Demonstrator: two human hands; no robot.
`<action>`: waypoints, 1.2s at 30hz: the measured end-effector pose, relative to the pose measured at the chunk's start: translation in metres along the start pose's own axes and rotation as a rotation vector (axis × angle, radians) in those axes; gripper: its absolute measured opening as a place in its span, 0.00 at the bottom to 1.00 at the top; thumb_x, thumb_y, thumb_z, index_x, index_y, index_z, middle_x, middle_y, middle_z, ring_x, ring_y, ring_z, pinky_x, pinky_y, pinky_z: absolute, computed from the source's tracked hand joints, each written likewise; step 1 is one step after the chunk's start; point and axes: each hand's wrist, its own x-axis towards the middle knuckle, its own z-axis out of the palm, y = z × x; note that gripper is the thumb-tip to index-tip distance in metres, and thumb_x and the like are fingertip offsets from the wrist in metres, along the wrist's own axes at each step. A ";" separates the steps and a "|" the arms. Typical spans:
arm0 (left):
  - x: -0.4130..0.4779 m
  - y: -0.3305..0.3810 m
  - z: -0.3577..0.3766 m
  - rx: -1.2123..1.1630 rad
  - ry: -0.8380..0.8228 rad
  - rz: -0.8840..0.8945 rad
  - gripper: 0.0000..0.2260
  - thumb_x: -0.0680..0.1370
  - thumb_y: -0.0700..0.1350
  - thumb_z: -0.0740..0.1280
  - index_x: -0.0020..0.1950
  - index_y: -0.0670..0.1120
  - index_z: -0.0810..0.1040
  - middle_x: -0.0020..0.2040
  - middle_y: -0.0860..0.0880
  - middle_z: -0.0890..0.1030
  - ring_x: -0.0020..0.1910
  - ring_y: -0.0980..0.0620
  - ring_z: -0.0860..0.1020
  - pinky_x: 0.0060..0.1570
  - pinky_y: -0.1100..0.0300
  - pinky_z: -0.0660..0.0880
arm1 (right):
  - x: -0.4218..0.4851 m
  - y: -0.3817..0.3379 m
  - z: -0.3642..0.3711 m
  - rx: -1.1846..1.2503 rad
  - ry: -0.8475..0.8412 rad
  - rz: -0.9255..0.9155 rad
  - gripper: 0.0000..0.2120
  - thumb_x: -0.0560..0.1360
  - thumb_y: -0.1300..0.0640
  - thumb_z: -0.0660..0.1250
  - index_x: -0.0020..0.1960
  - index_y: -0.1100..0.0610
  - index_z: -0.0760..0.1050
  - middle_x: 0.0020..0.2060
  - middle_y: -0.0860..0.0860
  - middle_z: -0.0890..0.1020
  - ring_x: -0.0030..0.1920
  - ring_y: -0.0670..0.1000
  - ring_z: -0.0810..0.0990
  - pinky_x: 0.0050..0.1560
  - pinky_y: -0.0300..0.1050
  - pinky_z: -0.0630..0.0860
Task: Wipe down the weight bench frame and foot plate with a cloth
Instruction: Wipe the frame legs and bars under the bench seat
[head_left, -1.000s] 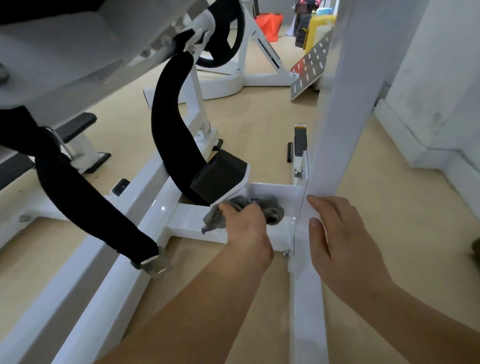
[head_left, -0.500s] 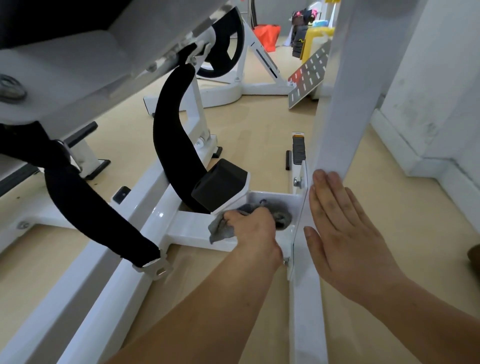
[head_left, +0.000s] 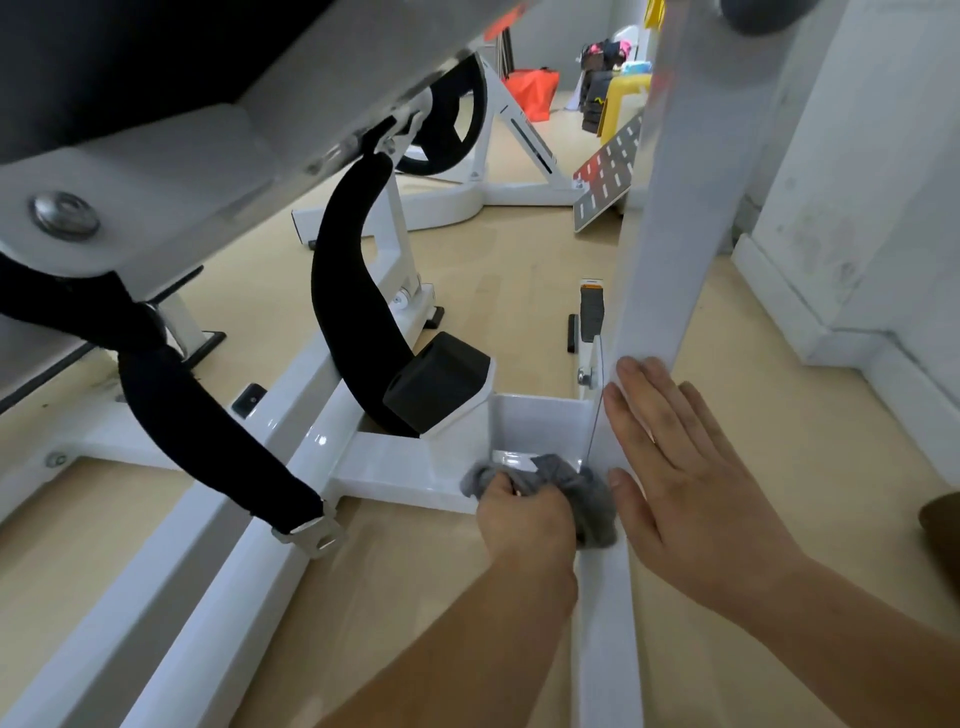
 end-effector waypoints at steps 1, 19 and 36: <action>-0.003 0.000 0.000 -0.019 0.005 -0.006 0.07 0.81 0.37 0.66 0.56 0.46 0.81 0.52 0.46 0.84 0.53 0.45 0.83 0.59 0.48 0.81 | 0.000 0.002 -0.004 0.008 0.014 -0.003 0.29 0.82 0.53 0.55 0.80 0.65 0.59 0.82 0.58 0.56 0.82 0.57 0.52 0.77 0.64 0.61; 0.036 0.023 0.042 -0.286 -0.085 -0.303 0.10 0.81 0.46 0.64 0.49 0.39 0.79 0.44 0.40 0.84 0.47 0.43 0.81 0.57 0.48 0.75 | 0.021 0.019 -0.013 -0.132 0.050 0.014 0.30 0.83 0.53 0.52 0.82 0.63 0.53 0.83 0.56 0.50 0.83 0.56 0.48 0.79 0.61 0.57; 0.002 0.031 0.061 -0.075 -0.183 0.090 0.20 0.79 0.50 0.63 0.70 0.52 0.67 0.64 0.42 0.79 0.61 0.41 0.81 0.62 0.41 0.79 | 0.021 0.021 -0.019 -0.074 0.021 -0.028 0.29 0.83 0.52 0.52 0.82 0.62 0.55 0.83 0.56 0.52 0.83 0.55 0.49 0.79 0.63 0.57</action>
